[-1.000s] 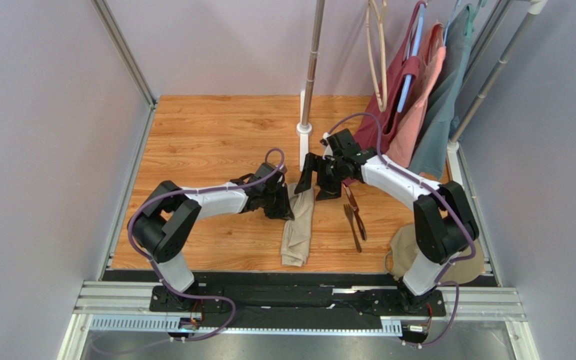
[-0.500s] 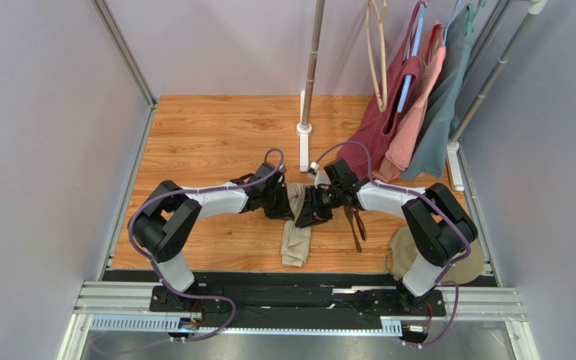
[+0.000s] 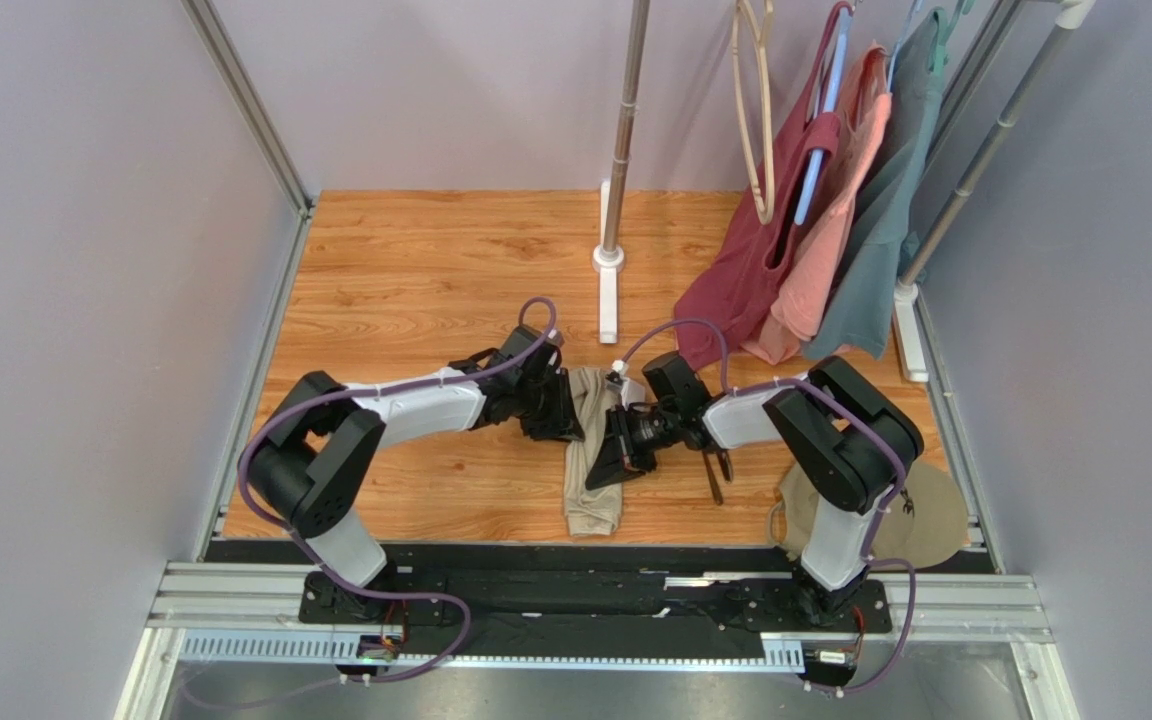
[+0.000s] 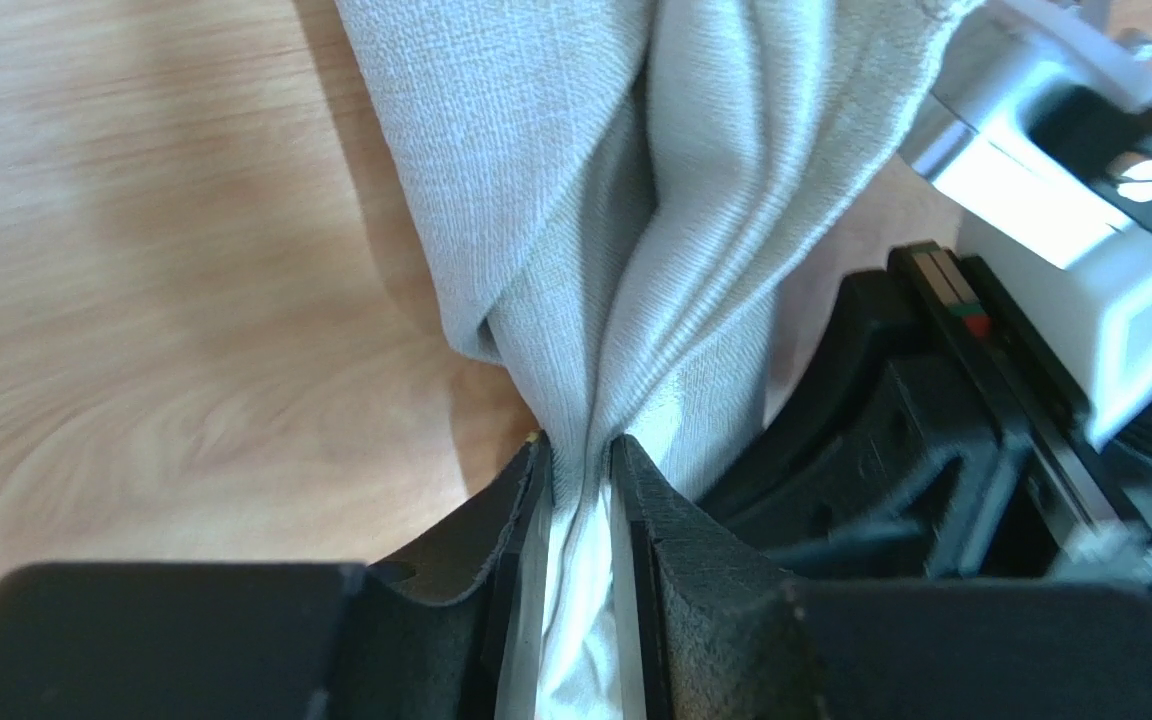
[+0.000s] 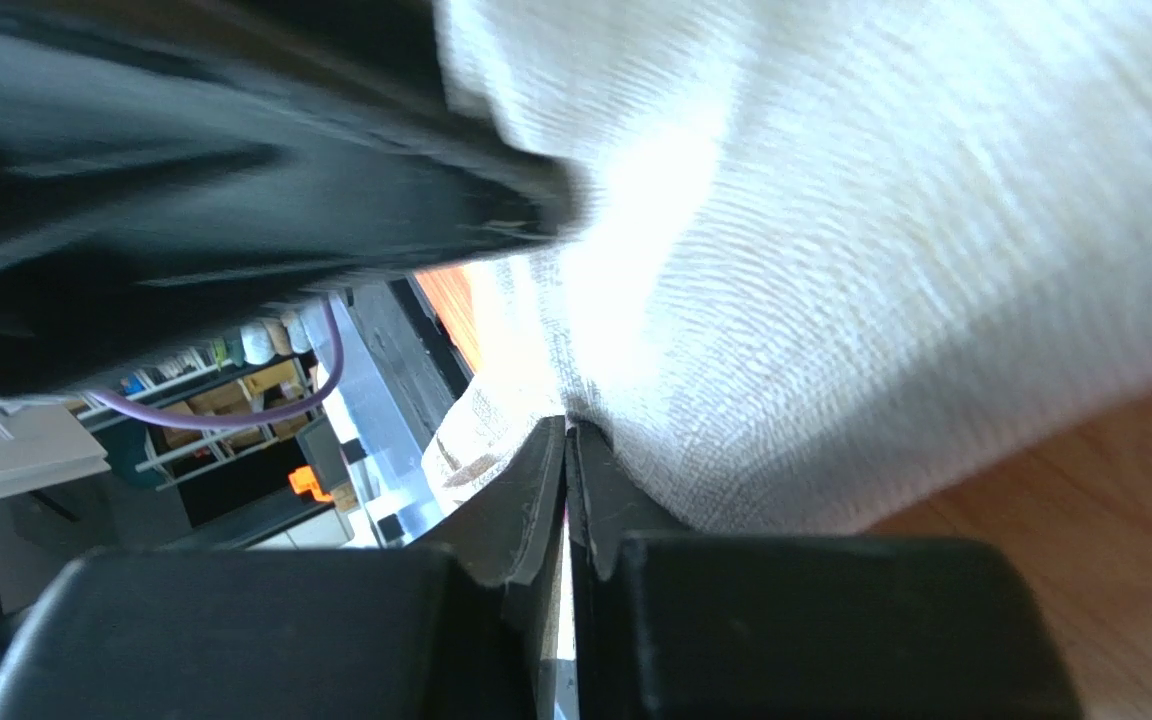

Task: Fold the napkin into a case and place the utensils inside
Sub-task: Smooth out the smaller rectangle-folded napkin at the center of the board.

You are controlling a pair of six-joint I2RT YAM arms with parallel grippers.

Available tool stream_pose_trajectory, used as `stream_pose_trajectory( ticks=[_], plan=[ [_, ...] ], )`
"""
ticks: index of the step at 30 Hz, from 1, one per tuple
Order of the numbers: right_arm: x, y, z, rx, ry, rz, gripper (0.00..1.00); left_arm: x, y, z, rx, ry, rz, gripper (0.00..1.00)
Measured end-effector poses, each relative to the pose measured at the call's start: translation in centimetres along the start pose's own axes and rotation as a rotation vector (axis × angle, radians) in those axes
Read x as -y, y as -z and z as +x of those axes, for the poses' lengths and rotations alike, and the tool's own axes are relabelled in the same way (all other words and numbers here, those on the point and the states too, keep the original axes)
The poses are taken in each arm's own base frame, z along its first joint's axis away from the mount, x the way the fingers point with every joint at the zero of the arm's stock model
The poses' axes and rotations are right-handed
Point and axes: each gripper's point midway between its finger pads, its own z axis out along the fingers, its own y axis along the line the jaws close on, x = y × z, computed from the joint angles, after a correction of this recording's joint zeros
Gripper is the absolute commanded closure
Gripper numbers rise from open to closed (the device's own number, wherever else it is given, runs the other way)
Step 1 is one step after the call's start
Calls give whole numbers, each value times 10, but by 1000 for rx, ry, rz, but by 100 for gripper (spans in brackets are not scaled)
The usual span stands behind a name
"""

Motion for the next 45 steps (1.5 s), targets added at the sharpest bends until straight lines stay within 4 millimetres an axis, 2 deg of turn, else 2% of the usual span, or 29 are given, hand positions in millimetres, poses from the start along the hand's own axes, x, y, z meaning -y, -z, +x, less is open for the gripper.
stream_pose_trajectory(
  ticks=[4,7,11,14,17,21,26,29,30,32,33,35,36,40,45],
  plan=[
    [0,0,1,2,25,-12,92,0,20,-7,15,2,9,84],
    [1,0,3,1,34,-20,92,9,32,-16,33,-6,39,90],
    [2,2,6,-5,34,-35,92,31,35,-24,32,-27,130,90],
    [2,2,7,-4,36,-40,91,46,27,-27,12,-36,204,90],
    [-1,4,6,1,41,-45,92,49,7,-28,-25,-25,227,90],
    [-9,10,4,14,66,-54,91,27,-21,-18,-85,12,149,90],
    [-16,17,4,25,104,-55,91,16,-20,-16,-91,14,90,89],
    [-11,16,3,26,93,-46,91,16,-13,-19,-73,-12,81,82],
    [-7,16,2,27,84,-43,91,18,-8,-21,-65,-27,83,75],
    [2,14,1,24,58,-29,91,25,6,-26,-37,-53,97,67],
    [5,14,1,22,50,-24,91,30,15,-30,-12,-71,108,50],
    [8,14,0,19,41,-17,91,37,31,-38,34,-104,119,38],
    [8,14,-2,20,43,-16,92,38,39,-42,61,-119,115,24],
    [3,15,-10,27,75,-18,92,37,58,-63,154,-161,51,21],
    [3,15,-11,19,95,-12,92,34,50,-94,203,-227,-45,24]
  ],
)
